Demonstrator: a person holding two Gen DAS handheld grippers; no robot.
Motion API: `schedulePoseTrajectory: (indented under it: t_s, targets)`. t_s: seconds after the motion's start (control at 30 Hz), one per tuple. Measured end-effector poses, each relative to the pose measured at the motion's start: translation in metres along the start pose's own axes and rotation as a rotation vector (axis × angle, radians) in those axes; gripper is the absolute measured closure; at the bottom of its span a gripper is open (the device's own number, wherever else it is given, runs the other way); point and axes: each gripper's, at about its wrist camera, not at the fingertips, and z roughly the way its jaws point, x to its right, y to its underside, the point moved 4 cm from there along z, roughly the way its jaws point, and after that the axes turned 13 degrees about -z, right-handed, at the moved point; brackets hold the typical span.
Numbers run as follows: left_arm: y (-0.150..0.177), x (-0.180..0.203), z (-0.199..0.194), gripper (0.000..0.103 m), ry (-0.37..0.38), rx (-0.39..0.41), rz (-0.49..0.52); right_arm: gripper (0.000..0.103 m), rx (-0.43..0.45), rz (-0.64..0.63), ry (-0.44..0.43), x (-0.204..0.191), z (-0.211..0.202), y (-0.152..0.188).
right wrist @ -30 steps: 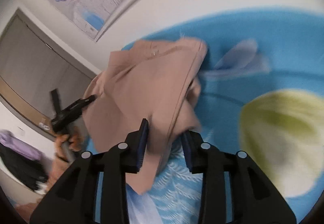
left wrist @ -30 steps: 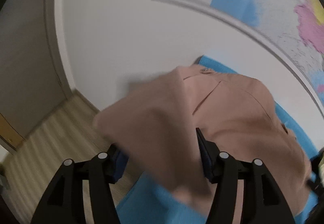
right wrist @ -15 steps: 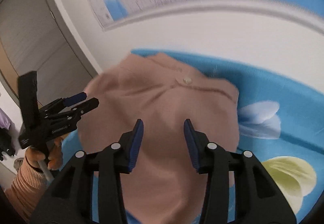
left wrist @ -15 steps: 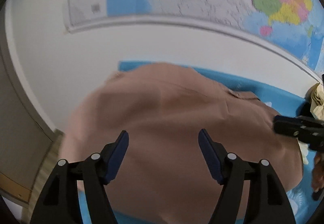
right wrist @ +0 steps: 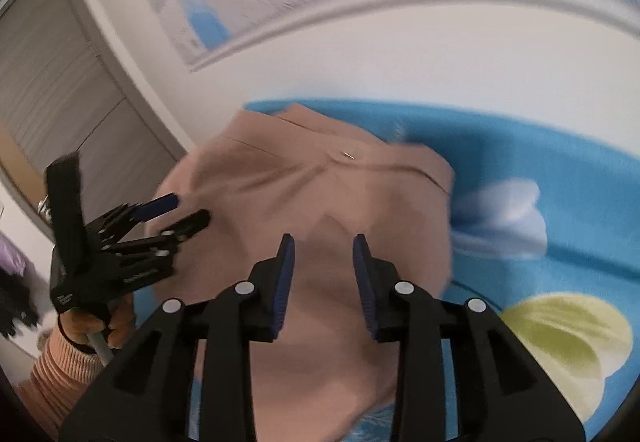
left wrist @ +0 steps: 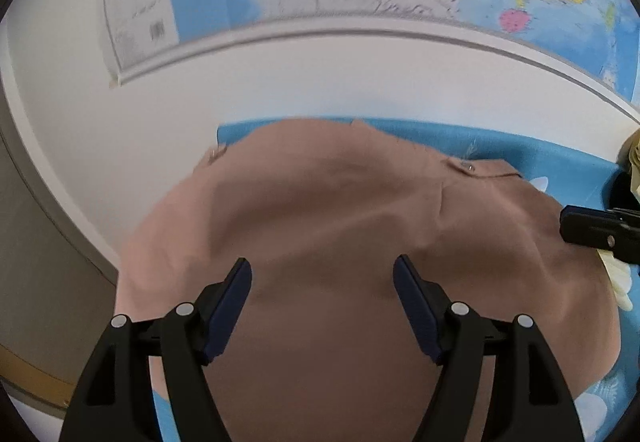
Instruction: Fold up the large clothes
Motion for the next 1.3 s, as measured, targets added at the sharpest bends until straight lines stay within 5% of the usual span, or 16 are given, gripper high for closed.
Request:
schedulePoseTrajectory:
  t_s: [0.13, 0.5, 0.57, 0.87, 1.13, 1.3]
  targets:
    - [-0.014, 0.003, 0.008, 0.032, 0.009, -0.006, -0.010, 0.070, -0.010, -0.086, 0.002, -0.022, 0.005, -0.006]
    - [-0.028, -0.020, 0.064, 0.038, -0.086, -0.153, -0.122, 0.069, -0.060, 0.042, -0.027, 0.008, 0.018, 0.023]
    - [-0.026, -0.021, 0.055, 0.038, -0.087, -0.133, -0.111, 0.062, -0.043, 0.012, -0.036, 0.003, 0.006, 0.026]
    - [0.005, -0.021, -0.008, 0.034, -0.046, -0.063, -0.062, 0.062, -0.063, -0.267, -0.022, -0.052, -0.027, 0.067]
    - [0.034, -0.022, -0.028, 0.033, -0.028, -0.084, -0.109, 0.060, -0.088, -0.205, -0.036, -0.041, -0.022, 0.078]
    - [0.036, -0.011, -0.052, 0.029, 0.004, -0.049, -0.116, 0.047, -0.059, -0.254, 0.004, -0.053, -0.035, 0.076]
